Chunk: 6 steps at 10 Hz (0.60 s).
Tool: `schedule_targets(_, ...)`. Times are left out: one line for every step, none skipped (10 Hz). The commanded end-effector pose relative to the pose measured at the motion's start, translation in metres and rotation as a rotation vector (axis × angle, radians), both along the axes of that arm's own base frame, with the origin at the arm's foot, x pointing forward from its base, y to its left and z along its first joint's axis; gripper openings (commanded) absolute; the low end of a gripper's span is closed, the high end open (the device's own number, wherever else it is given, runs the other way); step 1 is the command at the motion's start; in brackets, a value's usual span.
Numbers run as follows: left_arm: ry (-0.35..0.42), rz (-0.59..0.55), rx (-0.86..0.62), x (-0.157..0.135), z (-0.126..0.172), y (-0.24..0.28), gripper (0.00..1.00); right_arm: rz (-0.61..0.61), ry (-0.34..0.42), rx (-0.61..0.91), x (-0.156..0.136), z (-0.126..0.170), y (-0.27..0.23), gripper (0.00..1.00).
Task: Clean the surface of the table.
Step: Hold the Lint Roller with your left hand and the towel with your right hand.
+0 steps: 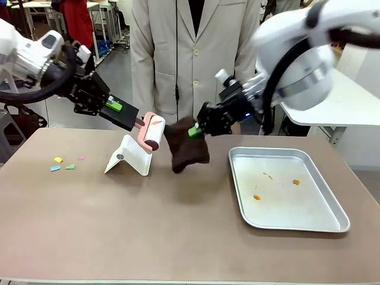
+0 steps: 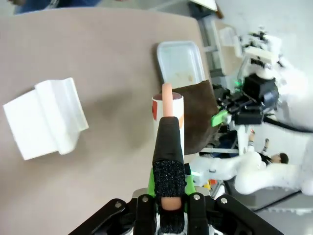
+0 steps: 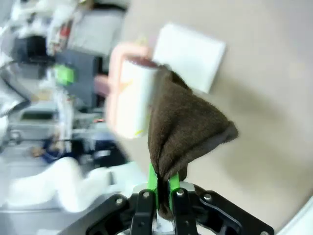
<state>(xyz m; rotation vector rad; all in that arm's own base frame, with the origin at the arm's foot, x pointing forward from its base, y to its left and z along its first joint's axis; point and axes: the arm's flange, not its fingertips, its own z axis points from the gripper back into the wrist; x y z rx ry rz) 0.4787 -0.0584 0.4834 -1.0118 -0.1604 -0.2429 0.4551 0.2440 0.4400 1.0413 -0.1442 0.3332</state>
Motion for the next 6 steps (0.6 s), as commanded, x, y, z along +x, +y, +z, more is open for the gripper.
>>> schedule_targets(-0.066, 0.016, -0.059, -0.035, -0.002, 0.039, 0.18, 0.148, 0.095, 0.190, -0.044, -0.031, -0.089, 0.00)
schedule_targets(-0.060, 0.012, -0.080, -0.050, -0.004, 0.069, 0.18, 0.120, 0.085, 0.238, -0.050, -0.025, -0.118, 0.00)
schedule_targets(-0.044, -0.010, -0.105, -0.062, -0.011, 0.100, 0.18, 0.079, 0.082, 0.277, -0.055, -0.023, -0.145, 0.00)
schedule_targets(-0.046, -0.007, -0.112, -0.071, -0.023, 0.131, 0.18, 0.037, 0.085, 0.320, -0.061, -0.023, -0.172, 0.00)
schedule_targets(-0.057, -0.062, -0.173, -0.080, -0.035, 0.162, 0.18, 0.011, 0.090, 0.366, -0.066, -0.025, -0.199, 0.00)
schedule_targets(-0.072, -0.103, -0.259, -0.087, -0.053, 0.204, 0.18, -0.049, 0.106, 0.412, -0.071, -0.029, -0.235, 0.00)
